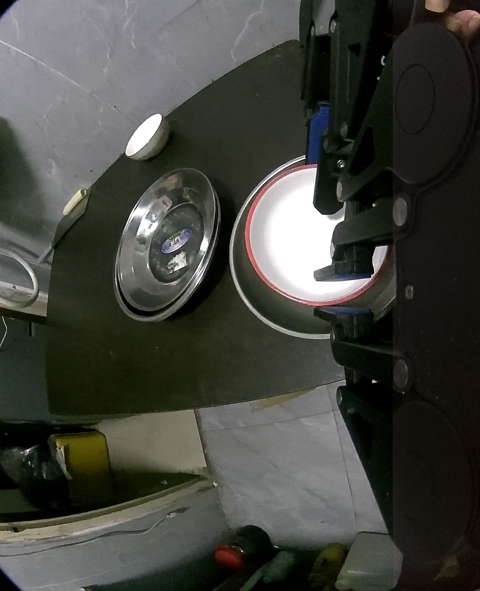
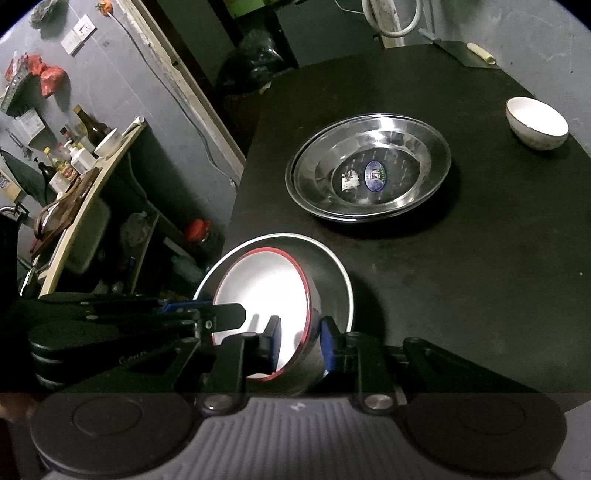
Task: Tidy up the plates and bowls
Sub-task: 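Lower the white bowl into the steel bowl and open both grippers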
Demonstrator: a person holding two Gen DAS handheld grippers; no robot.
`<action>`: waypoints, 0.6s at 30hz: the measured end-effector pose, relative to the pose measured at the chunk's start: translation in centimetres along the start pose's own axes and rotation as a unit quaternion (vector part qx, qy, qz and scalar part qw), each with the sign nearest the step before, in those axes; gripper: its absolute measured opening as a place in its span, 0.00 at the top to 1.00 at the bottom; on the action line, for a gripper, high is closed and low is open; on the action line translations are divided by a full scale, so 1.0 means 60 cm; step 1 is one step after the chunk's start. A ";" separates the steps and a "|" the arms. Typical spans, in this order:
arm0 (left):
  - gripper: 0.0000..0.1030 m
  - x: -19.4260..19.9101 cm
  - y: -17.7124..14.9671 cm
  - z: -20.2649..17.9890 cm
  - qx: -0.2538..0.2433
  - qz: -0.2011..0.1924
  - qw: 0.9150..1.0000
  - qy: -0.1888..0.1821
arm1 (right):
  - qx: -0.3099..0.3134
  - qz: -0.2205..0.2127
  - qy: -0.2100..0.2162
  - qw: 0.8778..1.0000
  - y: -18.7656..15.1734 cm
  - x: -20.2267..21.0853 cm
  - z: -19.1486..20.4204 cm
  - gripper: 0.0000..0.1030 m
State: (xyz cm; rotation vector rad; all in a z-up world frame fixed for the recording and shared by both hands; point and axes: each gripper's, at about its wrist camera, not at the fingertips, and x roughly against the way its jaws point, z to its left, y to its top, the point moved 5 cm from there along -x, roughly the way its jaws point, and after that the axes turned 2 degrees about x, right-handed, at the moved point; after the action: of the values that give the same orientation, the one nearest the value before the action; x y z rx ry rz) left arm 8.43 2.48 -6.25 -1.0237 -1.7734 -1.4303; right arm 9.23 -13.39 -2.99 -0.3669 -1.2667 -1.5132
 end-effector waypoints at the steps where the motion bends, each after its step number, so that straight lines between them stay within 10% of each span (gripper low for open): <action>1: 0.85 0.000 0.001 0.000 -0.001 0.000 1.000 0.000 | 0.001 0.002 0.000 1.000 0.001 -0.001 0.000 0.73; 18: 0.78 -0.001 0.014 0.003 0.002 0.001 1.000 -0.003 | 0.010 0.006 -0.003 1.000 0.018 -0.007 0.000 0.66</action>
State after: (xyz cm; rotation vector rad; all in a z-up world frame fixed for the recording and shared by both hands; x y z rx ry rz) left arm 9.16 2.73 -5.95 -1.0279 -1.7788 -1.4231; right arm 10.30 -13.04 -2.75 -0.3663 -1.2801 -1.4892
